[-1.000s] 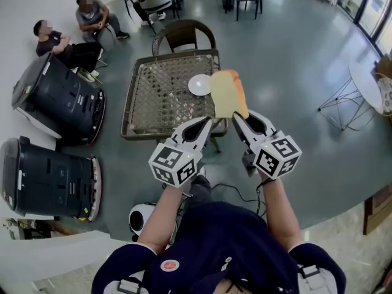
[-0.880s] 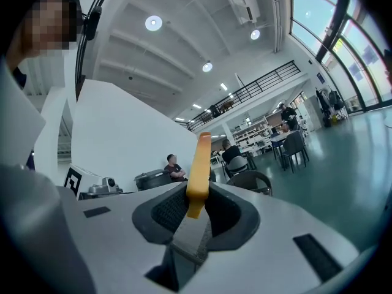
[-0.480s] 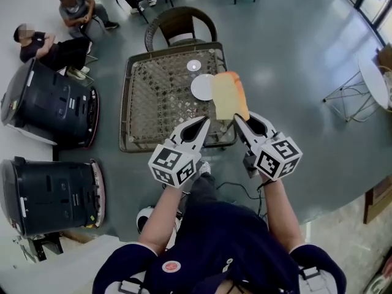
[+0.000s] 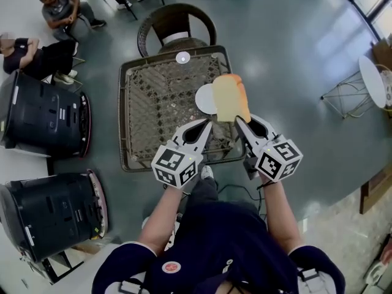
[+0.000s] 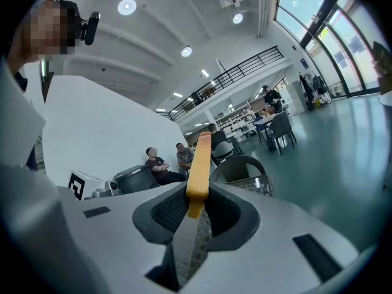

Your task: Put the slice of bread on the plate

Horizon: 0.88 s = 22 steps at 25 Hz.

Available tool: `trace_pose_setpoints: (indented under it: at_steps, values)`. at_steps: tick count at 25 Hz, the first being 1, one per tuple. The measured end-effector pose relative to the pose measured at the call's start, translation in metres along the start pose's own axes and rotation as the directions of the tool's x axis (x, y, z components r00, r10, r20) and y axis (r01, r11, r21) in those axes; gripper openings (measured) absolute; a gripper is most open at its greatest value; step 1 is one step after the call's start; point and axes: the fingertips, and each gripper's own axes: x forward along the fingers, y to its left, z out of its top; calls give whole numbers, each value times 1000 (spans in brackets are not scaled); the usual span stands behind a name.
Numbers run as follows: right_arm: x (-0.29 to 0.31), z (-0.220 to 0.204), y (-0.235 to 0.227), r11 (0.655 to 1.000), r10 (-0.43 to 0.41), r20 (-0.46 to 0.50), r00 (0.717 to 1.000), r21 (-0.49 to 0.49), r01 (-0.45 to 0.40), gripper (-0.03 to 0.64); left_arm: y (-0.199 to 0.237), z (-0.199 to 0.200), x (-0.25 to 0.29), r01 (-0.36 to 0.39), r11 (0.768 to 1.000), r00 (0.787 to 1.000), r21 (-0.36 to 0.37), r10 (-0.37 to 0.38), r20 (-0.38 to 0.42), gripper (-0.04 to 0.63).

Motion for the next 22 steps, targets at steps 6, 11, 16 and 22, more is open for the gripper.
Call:
trace_pose_setpoints:
  at_steps: [6, 11, 16, 22]
  values:
    - [30, 13, 4, 999, -40, 4, 999, 0, 40, 84, 28, 12, 5, 45, 999, 999, -12, -45, 2, 6]
    - [40, 22, 10, 999, -49, 15, 999, -13, 49, 84, 39, 19, 4, 56, 998, 998, -19, -56, 12, 6]
    - [47, 23, 8, 999, -41, 19, 999, -1, 41, 84, 47, 20, 4, 49, 999, 999, -21, -49, 17, 6]
    - [55, 25, 2, 1000, -16, 9, 1000, 6, 16, 84, 53, 26, 9, 21, 1000, 1000, -6, -21, 15, 6]
